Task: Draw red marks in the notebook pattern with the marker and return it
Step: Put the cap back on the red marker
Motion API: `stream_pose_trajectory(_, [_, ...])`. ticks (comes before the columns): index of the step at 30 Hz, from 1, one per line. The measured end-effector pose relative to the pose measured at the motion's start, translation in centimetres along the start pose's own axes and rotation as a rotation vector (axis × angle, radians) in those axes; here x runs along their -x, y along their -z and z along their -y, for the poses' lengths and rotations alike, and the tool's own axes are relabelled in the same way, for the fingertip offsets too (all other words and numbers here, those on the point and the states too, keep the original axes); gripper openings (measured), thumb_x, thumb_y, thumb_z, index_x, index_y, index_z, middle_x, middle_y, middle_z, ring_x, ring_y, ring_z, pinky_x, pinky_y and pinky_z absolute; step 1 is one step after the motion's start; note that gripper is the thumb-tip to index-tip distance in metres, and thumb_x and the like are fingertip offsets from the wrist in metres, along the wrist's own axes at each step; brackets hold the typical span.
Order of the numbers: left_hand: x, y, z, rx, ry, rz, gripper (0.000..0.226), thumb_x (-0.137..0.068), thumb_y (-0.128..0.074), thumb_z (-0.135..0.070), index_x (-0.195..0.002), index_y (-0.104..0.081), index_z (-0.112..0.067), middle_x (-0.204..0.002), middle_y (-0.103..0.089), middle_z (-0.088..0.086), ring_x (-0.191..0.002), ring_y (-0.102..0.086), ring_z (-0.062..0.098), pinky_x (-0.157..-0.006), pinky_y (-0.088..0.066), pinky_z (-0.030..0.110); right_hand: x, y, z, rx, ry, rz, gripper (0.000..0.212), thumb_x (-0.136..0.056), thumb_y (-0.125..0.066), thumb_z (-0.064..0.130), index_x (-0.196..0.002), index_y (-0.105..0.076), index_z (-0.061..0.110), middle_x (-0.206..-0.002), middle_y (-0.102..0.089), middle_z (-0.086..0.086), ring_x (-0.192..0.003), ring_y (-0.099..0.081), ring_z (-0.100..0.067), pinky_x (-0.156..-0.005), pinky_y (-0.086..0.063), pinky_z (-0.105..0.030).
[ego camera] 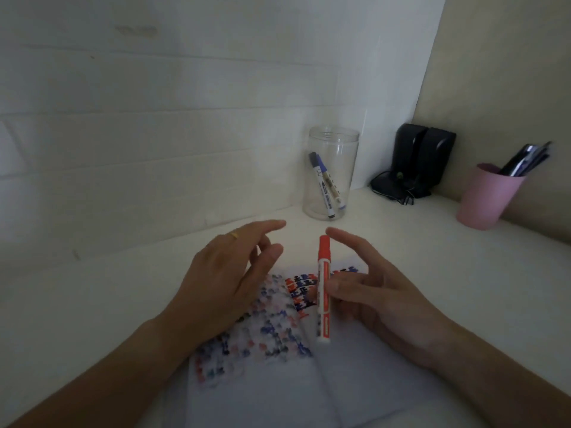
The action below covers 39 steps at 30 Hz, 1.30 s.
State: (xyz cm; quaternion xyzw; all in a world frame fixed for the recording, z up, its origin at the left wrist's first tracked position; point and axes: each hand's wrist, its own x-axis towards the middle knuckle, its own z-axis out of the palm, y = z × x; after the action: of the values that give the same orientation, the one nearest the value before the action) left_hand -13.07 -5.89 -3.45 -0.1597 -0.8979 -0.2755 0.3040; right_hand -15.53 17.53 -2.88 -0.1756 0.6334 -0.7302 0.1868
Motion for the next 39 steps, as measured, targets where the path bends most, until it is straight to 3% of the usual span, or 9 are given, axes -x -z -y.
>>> stream_pose_trajectory(3, [0.0, 0.1, 0.7, -0.125, -0.016, 0.013, 0.042, -0.103, -0.037, -0.046, -0.136, -0.059, -0.031, -0.094, -0.064, -0.018, -0.081, -0.060, 0.004, -0.078, -0.044, 0.021, -0.2, 0.2, -0.2, -0.037, -0.015, -0.051, 0.062, -0.085, -0.070, -0.002, -0.134, -0.060, 0.035, -0.092, -0.067, -0.034, -0.086, -0.059, -0.040, -0.075, -0.048, -0.045])
stream_pose_trajectory(6, [-0.1, 0.3, 1.6, -0.173, 0.004, -0.021, 0.041, -0.103, -0.037, -0.046, -0.132, -0.061, -0.031, -0.095, -0.064, -0.018, -0.084, -0.059, 0.003, -0.079, -0.040, 0.019, -0.5, -0.1, 0.2, -0.108, -0.026, -0.144, 0.060, -0.082, -0.072, -0.006, -0.132, -0.062, 0.025, -0.097, -0.070, -0.034, -0.085, -0.066, -0.040, -0.080, -0.054, -0.047])
stream_pose_trajectory(9, [-0.1, 0.6, 2.5, -0.202, 0.038, -0.067, 0.039, -0.102, -0.038, -0.045, -0.129, -0.062, -0.030, -0.096, -0.063, -0.017, -0.089, -0.061, 0.007, -0.081, -0.037, 0.019, -2.2, 0.1, 1.8, -0.004, 0.035, -0.306, 0.061, -0.081, -0.073, -0.006, -0.132, -0.056, 0.023, -0.095, -0.076, -0.022, -0.075, -0.072, -0.029, -0.072, -0.057, -0.036])
stream_pose_trajectory(13, [-0.2, 0.9, 3.2, -0.228, 0.088, -0.099, 0.039, -0.102, -0.038, -0.044, -0.127, -0.063, -0.027, -0.098, -0.064, -0.013, -0.092, -0.063, 0.012, -0.079, -0.039, 0.025, -6.0, 0.3, 7.1, 0.218, 0.307, -0.579, 0.052, -0.088, -0.071, 0.002, -0.128, -0.048, 0.025, -0.092, -0.075, -0.008, -0.082, -0.075, -0.018, -0.079, -0.062, -0.034])
stream_pose_trajectory(17, [-0.3, 0.8, 3.5, -0.236, 0.123, -0.103, 0.041, -0.102, -0.036, -0.046, -0.126, -0.063, -0.026, -0.100, -0.064, -0.013, -0.093, -0.062, 0.012, -0.079, -0.038, 0.025, -10.6, 1.1, 13.0, 0.359, 0.645, -0.757, 0.048, -0.088, -0.070, 0.005, -0.118, -0.044, 0.032, -0.090, -0.075, -0.009, -0.085, -0.075, -0.021, -0.079, -0.063, -0.036])
stream_pose_trajectory(20, [-0.3, 0.8, 3.4, -0.232, 0.118, -0.093, 0.041, -0.102, -0.036, -0.045, -0.126, -0.063, -0.026, -0.100, -0.064, -0.012, -0.093, -0.063, 0.012, -0.082, -0.042, 0.027, -13.4, 1.7, 15.3, 0.541, 0.794, -0.850, 0.044, -0.088, -0.067, 0.005, -0.122, -0.046, 0.023, -0.084, -0.074, -0.004, -0.074, -0.072, -0.012, -0.069, -0.059, -0.019])
stream_pose_trajectory(26, [-0.3, 0.6, 3.4, -0.221, 0.111, -0.068, 0.043, -0.102, -0.035, -0.047, -0.124, -0.064, -0.027, -0.100, -0.065, -0.014, -0.094, -0.064, 0.012, -0.083, -0.046, 0.029, -17.2, 3.5, 14.1, 1.033, 0.710, -0.811, 0.038, -0.086, -0.063, -0.001, -0.116, -0.050, 0.017, -0.080, -0.073, -0.010, -0.068, -0.071, -0.024, -0.063, -0.061, -0.036])
stream_pose_trajectory(32, [-0.3, 0.5, 3.4, -0.213, 0.082, -0.038, 0.042, -0.102, -0.034, -0.047, -0.123, -0.065, -0.027, -0.101, -0.065, -0.014, -0.096, -0.063, 0.011, -0.085, -0.046, 0.029, -18.7, 4.3, 12.4, 1.202, 0.530, -0.761, 0.014, -0.088, -0.065, 0.008, -0.093, -0.076, 0.012, -0.092, -0.080, -0.005, -0.086, -0.073, -0.022, -0.085, -0.059, -0.038])
stream_pose_trajectory(39, [-0.3, 0.4, 3.5, -0.220, 0.062, -0.033, 0.040, -0.102, -0.038, -0.045, -0.122, -0.066, -0.024, -0.100, -0.066, -0.013, -0.095, -0.064, 0.012, -0.083, -0.043, 0.027, -18.7, 4.3, 12.0, 1.212, 0.478, -0.750, 0.022, -0.091, -0.057, 0.007, -0.092, -0.080, 0.009, -0.091, -0.082, -0.007, -0.084, -0.074, -0.023, -0.080, -0.057, -0.031])
